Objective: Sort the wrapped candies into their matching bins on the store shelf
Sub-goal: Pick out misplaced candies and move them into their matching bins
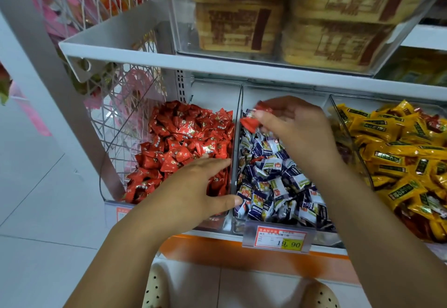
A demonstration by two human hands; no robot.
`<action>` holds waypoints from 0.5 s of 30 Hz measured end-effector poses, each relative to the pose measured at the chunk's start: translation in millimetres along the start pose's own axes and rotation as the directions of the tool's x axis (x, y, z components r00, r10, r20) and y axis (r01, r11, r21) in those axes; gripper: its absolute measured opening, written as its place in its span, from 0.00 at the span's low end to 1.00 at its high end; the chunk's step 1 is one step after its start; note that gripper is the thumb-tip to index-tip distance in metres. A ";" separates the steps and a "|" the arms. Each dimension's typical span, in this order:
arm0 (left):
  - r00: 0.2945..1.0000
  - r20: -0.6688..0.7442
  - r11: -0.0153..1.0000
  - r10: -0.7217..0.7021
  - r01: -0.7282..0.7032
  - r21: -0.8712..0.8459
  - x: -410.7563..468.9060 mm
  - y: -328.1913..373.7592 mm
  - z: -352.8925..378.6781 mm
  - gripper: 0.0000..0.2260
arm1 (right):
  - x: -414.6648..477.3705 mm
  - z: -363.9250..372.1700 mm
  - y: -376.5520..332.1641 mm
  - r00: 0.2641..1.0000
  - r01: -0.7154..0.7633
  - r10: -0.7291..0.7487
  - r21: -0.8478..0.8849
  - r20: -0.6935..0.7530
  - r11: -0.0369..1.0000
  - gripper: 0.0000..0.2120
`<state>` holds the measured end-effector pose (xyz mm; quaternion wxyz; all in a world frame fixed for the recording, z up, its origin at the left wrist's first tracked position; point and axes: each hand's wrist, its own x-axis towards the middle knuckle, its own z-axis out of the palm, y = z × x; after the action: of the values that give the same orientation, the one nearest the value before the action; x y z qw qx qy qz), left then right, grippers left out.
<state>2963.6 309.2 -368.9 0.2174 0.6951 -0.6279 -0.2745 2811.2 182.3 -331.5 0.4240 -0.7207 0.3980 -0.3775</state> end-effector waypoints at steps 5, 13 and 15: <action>1.000 0.000 1.000 -0.007 0.007 -0.009 1.0 -1.0 1.2 0.34 | 15.3 4.1 19.3 0.995 -0.061 0.074 -0.195 0.060 0.979 0.10; 1.000 -0.012 1.000 -0.014 0.014 -0.019 2.7 -1.6 -2.9 0.33 | 1.7 24.2 58.0 0.916 0.232 0.208 -0.878 0.341 0.419 0.17; 1.000 -0.012 1.000 -0.013 0.013 -0.020 2.7 -1.4 -2.2 0.33 | 1.2 25.2 59.8 0.916 0.232 0.215 -0.884 0.339 0.405 0.21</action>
<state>2966.3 306.6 -368.4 0.2264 0.6986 -0.6193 -0.2777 2818.7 169.7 -394.8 0.0310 -0.8964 0.4387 0.0555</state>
